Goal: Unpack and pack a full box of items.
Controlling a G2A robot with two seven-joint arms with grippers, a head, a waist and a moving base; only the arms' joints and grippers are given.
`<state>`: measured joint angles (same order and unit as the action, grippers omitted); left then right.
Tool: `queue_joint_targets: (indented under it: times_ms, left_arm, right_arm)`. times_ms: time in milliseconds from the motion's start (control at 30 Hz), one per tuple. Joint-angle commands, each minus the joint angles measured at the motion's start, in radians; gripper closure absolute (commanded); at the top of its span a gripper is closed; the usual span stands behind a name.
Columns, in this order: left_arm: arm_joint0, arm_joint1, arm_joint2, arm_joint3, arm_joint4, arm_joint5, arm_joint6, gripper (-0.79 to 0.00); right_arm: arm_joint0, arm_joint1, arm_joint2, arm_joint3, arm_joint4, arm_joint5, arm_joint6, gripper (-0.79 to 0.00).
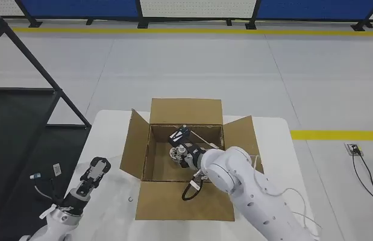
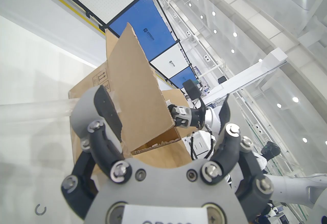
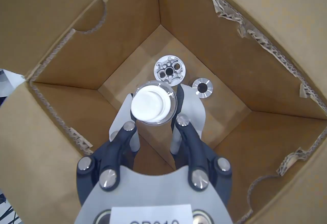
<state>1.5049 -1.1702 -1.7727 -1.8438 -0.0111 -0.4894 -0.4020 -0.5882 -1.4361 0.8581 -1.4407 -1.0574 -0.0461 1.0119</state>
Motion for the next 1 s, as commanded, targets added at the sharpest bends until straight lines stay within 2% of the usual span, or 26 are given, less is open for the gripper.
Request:
queue_joint_targets:
  times_ms: [0, 500, 567, 667, 800, 867, 967]
  left_arm:
    - [0.000, 0.000, 0.000, 0.000, 0.000, 0.000, 0.000, -0.785]
    - [0.000, 0.000, 0.000, 0.000, 0.000, 0.000, 0.000, -0.785]
    - [0.000, 0.000, 0.000, 0.000, 0.000, 0.000, 0.000, -0.785]
    - [0.000, 0.000, 0.000, 0.000, 0.000, 0.000, 0.000, -0.785]
    - [0.000, 0.000, 0.000, 0.000, 0.000, 0.000, 0.000, -0.785]
    - [0.000, 0.000, 0.000, 0.000, 0.000, 0.000, 0.000, -0.785]
    - [0.000, 0.000, 0.000, 0.000, 0.000, 0.000, 0.000, -0.785]
  right_arm:
    - [0.010, -0.006, -0.008, 0.029, 0.010, 0.001, -0.002, 0.000]
    - [0.077, -0.045, -0.057, 0.258, 0.009, 0.022, -0.054, 0.000]
    - [0.083, -0.051, -0.061, 0.278, 0.016, 0.019, -0.064, -0.139]
    - [0.086, -0.056, -0.062, 0.295, 0.022, 0.019, -0.079, -0.302]
    - [0.077, -0.057, -0.054, 0.284, 0.017, 0.022, -0.086, -0.379]
    - [0.067, -0.056, -0.049, 0.271, 0.009, 0.026, -0.083, -0.459]
    - [0.049, -0.052, -0.036, 0.243, -0.004, 0.031, -0.078, -0.622]
